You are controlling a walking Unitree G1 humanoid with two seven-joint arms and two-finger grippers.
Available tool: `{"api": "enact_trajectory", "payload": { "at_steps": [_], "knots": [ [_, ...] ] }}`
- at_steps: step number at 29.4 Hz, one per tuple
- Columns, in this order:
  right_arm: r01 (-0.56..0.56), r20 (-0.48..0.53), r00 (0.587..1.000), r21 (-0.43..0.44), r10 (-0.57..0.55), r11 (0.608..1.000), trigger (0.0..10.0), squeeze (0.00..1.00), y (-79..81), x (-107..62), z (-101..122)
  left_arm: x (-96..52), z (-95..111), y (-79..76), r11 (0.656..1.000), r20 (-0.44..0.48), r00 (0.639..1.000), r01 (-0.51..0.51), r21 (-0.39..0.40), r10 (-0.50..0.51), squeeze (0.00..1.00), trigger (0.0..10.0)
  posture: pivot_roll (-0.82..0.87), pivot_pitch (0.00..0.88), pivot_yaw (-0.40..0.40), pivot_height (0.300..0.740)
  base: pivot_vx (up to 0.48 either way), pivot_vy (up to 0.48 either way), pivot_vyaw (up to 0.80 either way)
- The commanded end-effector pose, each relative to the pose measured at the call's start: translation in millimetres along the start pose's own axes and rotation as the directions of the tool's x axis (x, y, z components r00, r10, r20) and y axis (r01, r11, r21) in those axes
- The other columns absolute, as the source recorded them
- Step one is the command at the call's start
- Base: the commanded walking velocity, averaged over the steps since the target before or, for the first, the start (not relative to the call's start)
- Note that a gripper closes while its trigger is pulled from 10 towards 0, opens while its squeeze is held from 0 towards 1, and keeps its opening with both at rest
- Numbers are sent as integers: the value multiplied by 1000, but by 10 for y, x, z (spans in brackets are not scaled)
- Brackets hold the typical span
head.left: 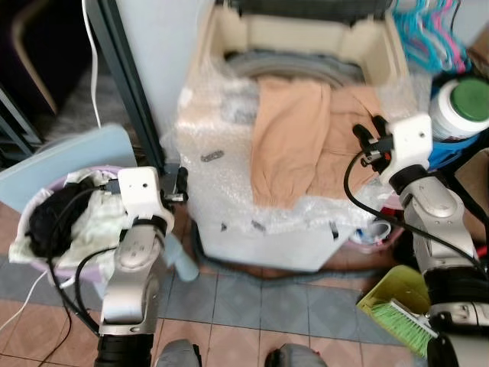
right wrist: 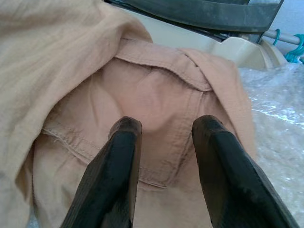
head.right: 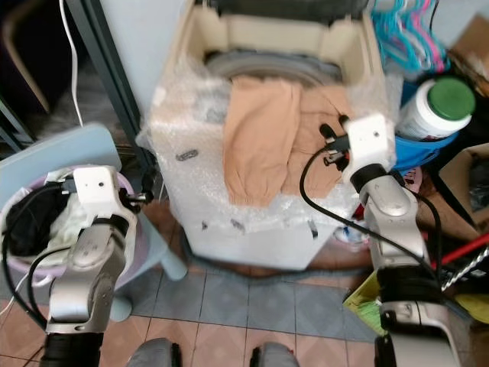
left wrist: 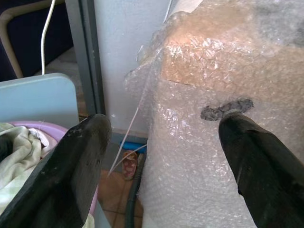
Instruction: Clothes washing
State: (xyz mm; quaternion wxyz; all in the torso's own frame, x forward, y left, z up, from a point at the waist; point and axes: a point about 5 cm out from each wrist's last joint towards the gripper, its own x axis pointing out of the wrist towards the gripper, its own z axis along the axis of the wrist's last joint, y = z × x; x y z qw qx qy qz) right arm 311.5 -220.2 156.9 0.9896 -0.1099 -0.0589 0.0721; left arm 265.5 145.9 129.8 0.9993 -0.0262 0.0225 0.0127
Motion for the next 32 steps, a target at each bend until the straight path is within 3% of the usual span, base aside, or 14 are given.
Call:
{"api": "enact_trajectory", "payload": {
  "at_steps": [1,3,4,5,6,7,15,17,21,23,24,27,32],
  "knots": [
    [23,100,995,14,-24,1000,10000,1000,134,-18,225,-67,-5,137,999,3,999,-46,22,46,0,10000,11,144,-24,740,281,0,0],
    [23,100,995,14,-24,1000,10000,1000,134,-18,225,-67,-5,137,999,3,999,-46,22,46,0,10000,11,144,-24,740,281,0,0],
    [91,90,992,42,-94,995,10000,1000,220,-105,175,-124,0,175,998,6,998,-57,25,57,0,10000,16,148,-18,740,251,0,0],
    [91,90,992,42,-94,995,10000,1000,220,-105,175,-124,0,175,998,6,998,-57,25,57,0,10000,16,148,-18,740,251,0,0],
    [113,91,989,34,-116,993,10000,780,244,-133,167,-140,15,183,998,13,998,-58,25,58,0,10000,16,148,-18,740,0,0,0],
    [126,95,987,19,-127,992,10000,0,275,-147,162,-151,30,194,998,17,998,-56,42,55,0,10000,13,146,-16,740,0,0,0],
    [100,52,994,-21,-98,995,10000,0,339,-259,91,-225,3,232,995,2,999,-53,80,53,0,10000,14,115,-19,740,0,0,0],
    [-32,-1,999,47,32,998,10000,0,535,-333,-5,-316,-61,251,991,-11,997,-69,114,71,0,10000,21,99,-19,740,0,0,0],
    [-58,10,998,68,57,996,10000,0,628,-315,27,-350,-84,245,990,-18,997,-70,121,73,0,10000,25,91,-18,740,0,0,0],
    [-87,36,996,36,85,996,10000,0,654,-163,92,-327,-74,221,991,-18,998,-60,116,63,0,10000,31,89,-17,740,0,0,0],
    [-119,62,991,7,118,993,9608,1000,648,-51,150,-310,-66,208,992,-16,998,-53,113,55,0,10000,31,89,-17,740,0,0,0],
    [-181,103,978,-32,183,983,10000,1000,597,159,291,-290,-55,186,993,-13,999,-43,111,45,0,10000,35,86,-24,740,0,0,0],
    [-212,117,969,-50,216,976,10000,1000,518,276,389,-294,-63,177,993,-13,999,-46,112,48,0,10000,43,81,-34,740,0,0,0]
  ]
}}
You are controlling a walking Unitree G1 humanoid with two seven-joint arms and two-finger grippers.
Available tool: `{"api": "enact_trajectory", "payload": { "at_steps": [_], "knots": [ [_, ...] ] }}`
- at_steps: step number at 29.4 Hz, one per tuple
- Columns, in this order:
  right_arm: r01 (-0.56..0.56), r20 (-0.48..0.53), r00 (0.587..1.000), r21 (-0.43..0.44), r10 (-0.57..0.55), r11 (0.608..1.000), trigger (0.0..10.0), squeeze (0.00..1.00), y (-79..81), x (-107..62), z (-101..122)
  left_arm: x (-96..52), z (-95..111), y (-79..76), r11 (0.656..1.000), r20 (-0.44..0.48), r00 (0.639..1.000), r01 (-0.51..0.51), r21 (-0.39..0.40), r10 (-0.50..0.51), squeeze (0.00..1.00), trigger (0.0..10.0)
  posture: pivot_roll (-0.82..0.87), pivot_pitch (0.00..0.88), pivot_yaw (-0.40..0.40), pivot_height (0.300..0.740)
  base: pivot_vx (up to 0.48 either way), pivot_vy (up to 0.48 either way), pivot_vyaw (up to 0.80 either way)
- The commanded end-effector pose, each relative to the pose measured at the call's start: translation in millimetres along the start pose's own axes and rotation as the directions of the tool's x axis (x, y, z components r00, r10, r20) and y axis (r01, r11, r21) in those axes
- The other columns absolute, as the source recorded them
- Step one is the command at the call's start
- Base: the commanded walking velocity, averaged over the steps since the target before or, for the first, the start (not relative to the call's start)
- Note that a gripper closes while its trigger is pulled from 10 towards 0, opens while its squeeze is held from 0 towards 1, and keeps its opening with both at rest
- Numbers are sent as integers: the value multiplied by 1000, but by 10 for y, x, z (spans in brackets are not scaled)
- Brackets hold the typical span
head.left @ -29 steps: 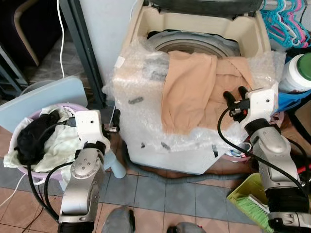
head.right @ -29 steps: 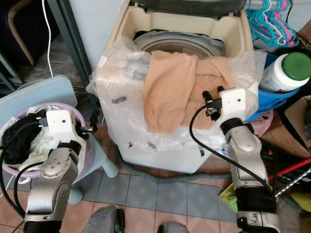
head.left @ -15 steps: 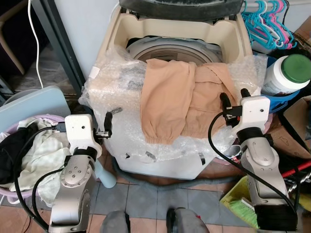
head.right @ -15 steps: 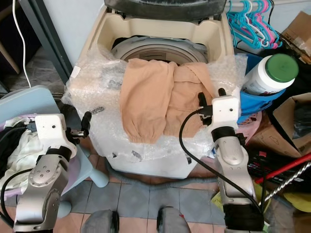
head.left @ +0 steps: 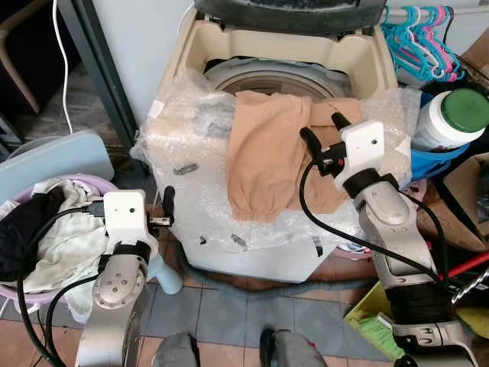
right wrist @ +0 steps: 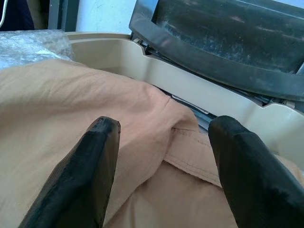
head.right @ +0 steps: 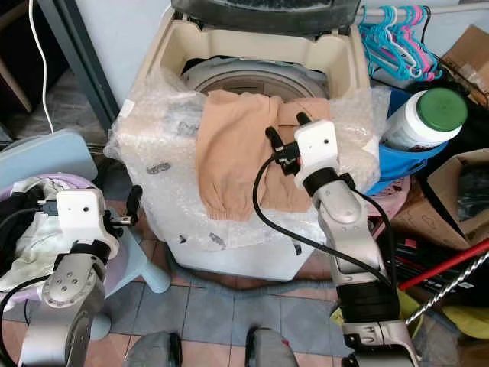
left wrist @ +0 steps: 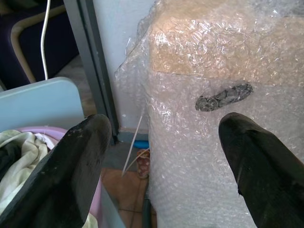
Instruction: Clothes washing
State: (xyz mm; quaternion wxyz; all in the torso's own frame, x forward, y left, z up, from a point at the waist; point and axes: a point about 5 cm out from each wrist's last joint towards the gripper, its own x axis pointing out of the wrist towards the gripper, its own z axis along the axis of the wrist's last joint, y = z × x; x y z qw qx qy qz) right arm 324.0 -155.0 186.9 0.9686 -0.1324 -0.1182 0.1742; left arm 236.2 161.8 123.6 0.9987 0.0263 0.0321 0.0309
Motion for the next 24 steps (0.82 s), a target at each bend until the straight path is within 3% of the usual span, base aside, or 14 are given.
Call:
{"api": "enact_trajectory", "payload": {
  "at_steps": [1,7,10,11,12,13,14,16,24],
  "knots": [
    [-21,-15,1000,12,21,1000,10000,1000,-30,13,-25,-8,2,7,1000,1,1000,-8,7,8,0,10000,43,81,-34,740,0,0,0],
    [-110,-139,984,4,110,994,10000,1000,-48,-18,-183,-24,-13,21,1000,-5,1000,-31,-1,31,0,10000,50,80,-49,740,0,0,0],
    [-130,-323,940,-38,111,991,10000,961,-92,-81,-470,-13,-28,5,1000,-15,1000,-22,-7,22,0,10000,41,83,-44,740,0,0,0],
    [-116,-375,923,-49,89,992,4902,184,-113,-96,-557,-1,-33,-6,1000,-18,1000,-16,-8,16,0,10000,38,82,-42,740,0,0,0],
    [-105,-394,916,-48,77,993,824,0,-123,-105,-590,3,-34,-11,1000,-19,1000,-14,-8,13,0,10000,37,82,-42,740,0,0,0],
    [-105,-394,916,-48,77,993,824,0,-123,-105,-590,3,-34,-11,1000,-19,1000,-14,-8,13,0,10000,37,82,-42,740,0,0,0],
    [-100,-433,898,-39,74,994,0,0,-129,-134,-662,10,-30,-20,1000,-18,1000,-10,-9,10,0,10000,38,81,-41,740,0,0,0],
    [-98,-458,886,-38,70,994,0,0,-130,-154,-706,14,-28,-24,1000,-18,1000,-9,-10,9,0,10000,38,81,-41,740,0,0,0],
    [-33,-521,846,160,113,987,0,0,-231,-82,-803,34,-36,-39,1000,-28,1000,-6,-16,5,0,10000,44,83,-46,740,0,0,0]
  ]
}}
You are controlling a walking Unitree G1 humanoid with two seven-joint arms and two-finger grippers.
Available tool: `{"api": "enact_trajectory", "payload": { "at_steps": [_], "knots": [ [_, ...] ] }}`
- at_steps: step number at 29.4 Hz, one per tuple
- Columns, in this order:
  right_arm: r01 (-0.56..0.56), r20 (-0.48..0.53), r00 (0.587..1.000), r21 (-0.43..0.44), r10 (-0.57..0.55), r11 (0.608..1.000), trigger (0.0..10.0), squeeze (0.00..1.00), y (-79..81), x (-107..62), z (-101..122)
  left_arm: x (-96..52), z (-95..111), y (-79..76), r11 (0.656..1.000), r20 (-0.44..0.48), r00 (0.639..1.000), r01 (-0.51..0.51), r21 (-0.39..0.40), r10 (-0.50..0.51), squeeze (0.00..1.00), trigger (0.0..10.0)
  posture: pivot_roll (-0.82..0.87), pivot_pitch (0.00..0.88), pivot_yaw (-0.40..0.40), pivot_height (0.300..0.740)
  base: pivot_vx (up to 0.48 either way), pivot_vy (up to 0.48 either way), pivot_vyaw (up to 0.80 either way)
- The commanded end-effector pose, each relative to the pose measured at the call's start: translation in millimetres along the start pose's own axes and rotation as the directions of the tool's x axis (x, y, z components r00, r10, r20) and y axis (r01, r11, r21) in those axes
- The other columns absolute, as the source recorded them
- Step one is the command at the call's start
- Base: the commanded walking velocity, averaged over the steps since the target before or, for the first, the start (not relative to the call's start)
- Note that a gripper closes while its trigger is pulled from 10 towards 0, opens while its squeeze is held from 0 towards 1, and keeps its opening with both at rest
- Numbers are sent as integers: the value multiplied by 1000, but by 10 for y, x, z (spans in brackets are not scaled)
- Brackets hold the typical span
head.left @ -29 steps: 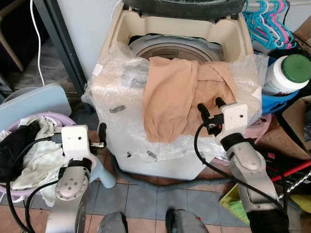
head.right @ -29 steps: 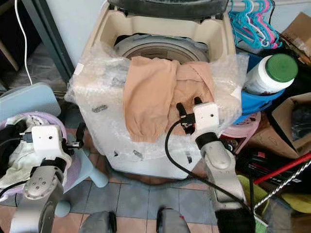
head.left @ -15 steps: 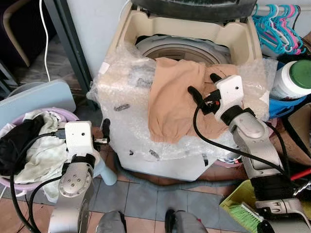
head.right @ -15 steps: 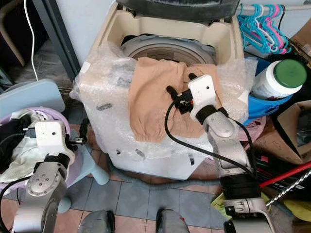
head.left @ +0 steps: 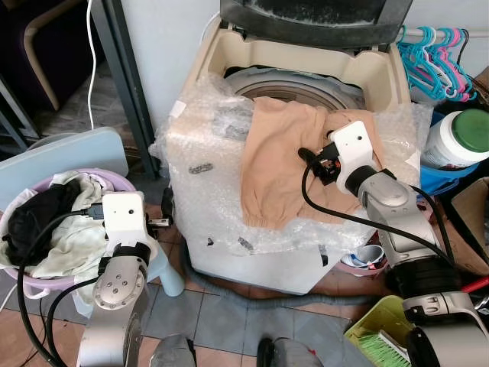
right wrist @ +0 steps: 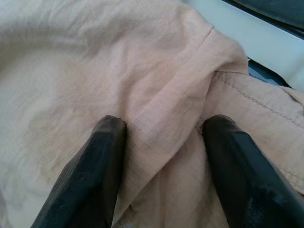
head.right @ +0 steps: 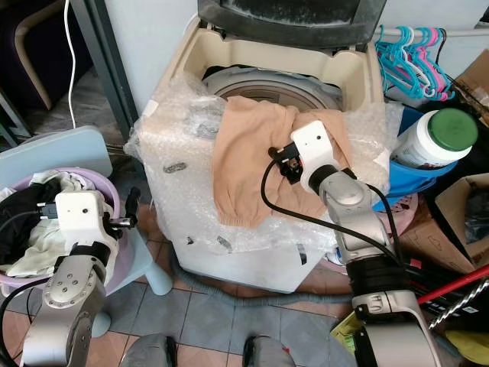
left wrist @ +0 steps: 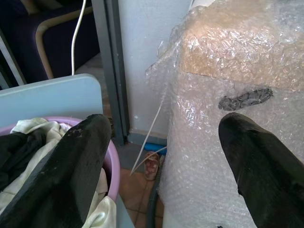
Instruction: Clothes washing
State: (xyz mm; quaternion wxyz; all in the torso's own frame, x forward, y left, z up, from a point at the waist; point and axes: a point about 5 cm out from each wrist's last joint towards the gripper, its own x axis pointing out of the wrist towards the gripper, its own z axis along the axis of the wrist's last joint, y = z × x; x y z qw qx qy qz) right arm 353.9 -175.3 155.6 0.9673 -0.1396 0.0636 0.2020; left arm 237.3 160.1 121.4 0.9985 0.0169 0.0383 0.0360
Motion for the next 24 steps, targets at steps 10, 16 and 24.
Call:
{"api": "enact_trajectory", "payload": {
  "at_steps": [10,16,24],
  "knots": [
    [8,-249,968,197,43,980,0,0,-225,-22,-425,34,-35,-34,1000,-34,999,3,-3,-3,0,10000,51,89,-50,740,0,0,0],
    [10,-221,974,215,39,977,0,0,-236,15,-403,40,-50,-20,1000,-48,999,-6,-8,6,0,10000,53,89,-46,740,0,0,0],
    [-177,-66,979,180,191,968,0,0,-311,165,71,77,-49,-21,1000,-57,998,-10,-16,9,0,10000,50,88,-46,740,0,0,0]
  ]
}}
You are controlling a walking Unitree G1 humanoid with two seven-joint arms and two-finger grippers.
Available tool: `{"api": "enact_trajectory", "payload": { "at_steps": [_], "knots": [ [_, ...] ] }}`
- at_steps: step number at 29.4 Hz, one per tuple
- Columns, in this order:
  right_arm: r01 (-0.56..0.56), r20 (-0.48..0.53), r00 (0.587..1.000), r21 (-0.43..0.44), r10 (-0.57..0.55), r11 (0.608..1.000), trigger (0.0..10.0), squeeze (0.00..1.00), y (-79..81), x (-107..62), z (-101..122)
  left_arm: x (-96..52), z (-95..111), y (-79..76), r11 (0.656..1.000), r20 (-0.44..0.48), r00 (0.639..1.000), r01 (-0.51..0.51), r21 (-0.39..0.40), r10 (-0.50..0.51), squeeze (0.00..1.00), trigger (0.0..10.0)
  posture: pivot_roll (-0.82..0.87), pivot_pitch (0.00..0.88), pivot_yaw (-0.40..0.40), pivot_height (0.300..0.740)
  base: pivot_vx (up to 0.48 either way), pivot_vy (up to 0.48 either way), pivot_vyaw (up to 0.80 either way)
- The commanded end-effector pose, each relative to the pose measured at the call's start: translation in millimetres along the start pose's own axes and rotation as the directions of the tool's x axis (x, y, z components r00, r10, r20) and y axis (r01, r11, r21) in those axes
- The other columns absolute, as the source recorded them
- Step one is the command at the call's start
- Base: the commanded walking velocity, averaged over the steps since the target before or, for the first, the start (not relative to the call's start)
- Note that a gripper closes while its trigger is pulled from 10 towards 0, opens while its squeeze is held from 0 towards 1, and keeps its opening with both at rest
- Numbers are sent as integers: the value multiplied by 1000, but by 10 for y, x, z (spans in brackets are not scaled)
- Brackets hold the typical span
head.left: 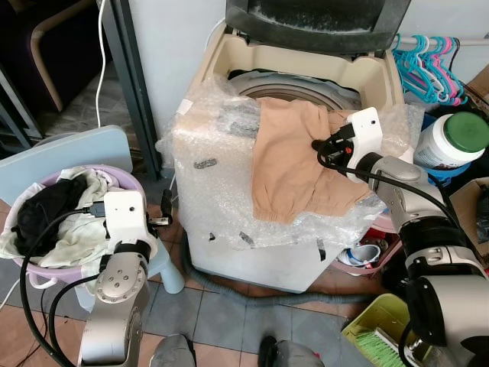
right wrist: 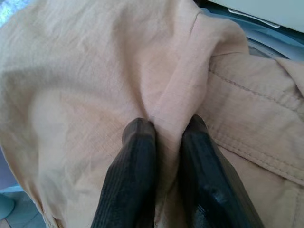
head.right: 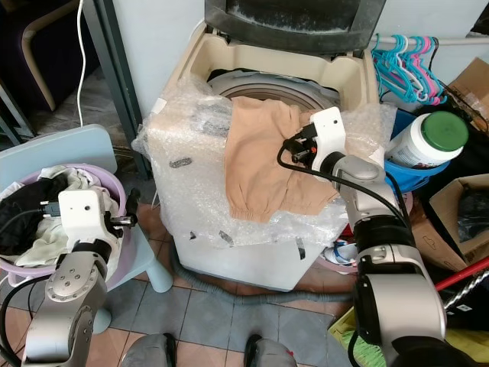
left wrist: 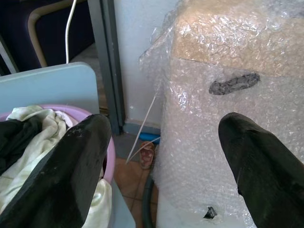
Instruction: Clothes washing
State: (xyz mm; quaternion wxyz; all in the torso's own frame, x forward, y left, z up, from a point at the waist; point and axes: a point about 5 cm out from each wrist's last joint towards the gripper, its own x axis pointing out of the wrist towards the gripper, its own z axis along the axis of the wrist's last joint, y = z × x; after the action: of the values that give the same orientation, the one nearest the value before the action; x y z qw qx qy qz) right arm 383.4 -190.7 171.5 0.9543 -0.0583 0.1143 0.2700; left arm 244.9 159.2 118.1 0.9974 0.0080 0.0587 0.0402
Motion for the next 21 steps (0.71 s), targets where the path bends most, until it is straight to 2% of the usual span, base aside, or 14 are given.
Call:
{"api": "enact_trajectory", "payload": {
  "at_steps": [1,2,3,6,8,10,11,12,13,14,16,17,19,21],
  "knots": [
    [-42,-24,999,-10,42,999,0,0,-37,-9,42,1,-23,-7,1000,-16,1000,-3,0,3,0,10000,51,87,-48,740,0,0,0],
    [-53,-6,999,-33,53,998,0,0,-53,-2,141,1,-24,-11,1000,-17,1000,-3,-2,2,0,10000,53,87,-49,740,0,0,0],
    [-27,71,997,-73,32,997,0,0,-100,11,396,-1,-26,-17,1000,-18,1000,-3,-4,3,0,10000,54,86,-51,740,0,0,0],
    [61,204,978,-112,-37,992,0,0,-161,4,718,-4,-29,-18,1000,-19,1000,-6,-6,6,0,10000,56,87,-53,740,0,0,0],
    [174,356,927,-131,-118,976,0,0,-213,-47,1042,-4,-31,-18,1000,-21,1000,-8,-8,8,0,10000,55,87,-53,740,0,0,0],
    [259,450,875,-121,-180,958,0,0,-253,-104,1234,0,-31,-18,1000,-21,1000,-9,-9,9,0,10000,54,88,-53,740,0,0,0],
    [325,518,822,-88,-236,941,0,0,-294,-164,1363,2,-31,-19,1000,-21,1000,-10,-10,10,0,10000,54,88,-53,740,0,0,0],
    [346,537,806,-83,-250,935,0,0,-307,-183,1399,3,-30,-20,1000,-21,1000,-11,-11,11,0,10000,53,86,-55,740,0,0,0],
    [425,539,792,-151,-286,892,0,0,-318,-194,1410,5,-28,-23,1000,-18,1000,-13,-12,13,0,10000,53,86,-56,740,0,0,0],
    [459,531,793,-198,-299,866,10000,0,-317,-187,1382,6,-26,-22,1000,-16,1000,-16,-12,16,0,10000,53,86,-57,740,0,0,0],
    [488,521,793,-234,-315,841,10000,0,-320,-178,1323,8,-23,-22,1000,-13,1000,-21,-12,20,0,10000,54,86,-57,740,0,0,0],
    [492,498,804,-249,-325,834,10000,1000,-329,-161,1238,11,-20,-23,1000,-12,1000,-21,-14,21,0,10000,55,87,-57,740,0,0,0],
    [489,459,826,-292,-328,822,10000,1000,-331,-136,1145,13,-19,-25,1000,-12,1000,-21,-15,21,0,10000,54,89,-56,740,0,0,0],
    [479,448,833,-294,-324,827,10000,1000,-322,-117,1045,10,-23,-26,1000,-14,1000,-20,-15,20,0,10000,54,89,-54,740,0,0,0]
  ]
}}
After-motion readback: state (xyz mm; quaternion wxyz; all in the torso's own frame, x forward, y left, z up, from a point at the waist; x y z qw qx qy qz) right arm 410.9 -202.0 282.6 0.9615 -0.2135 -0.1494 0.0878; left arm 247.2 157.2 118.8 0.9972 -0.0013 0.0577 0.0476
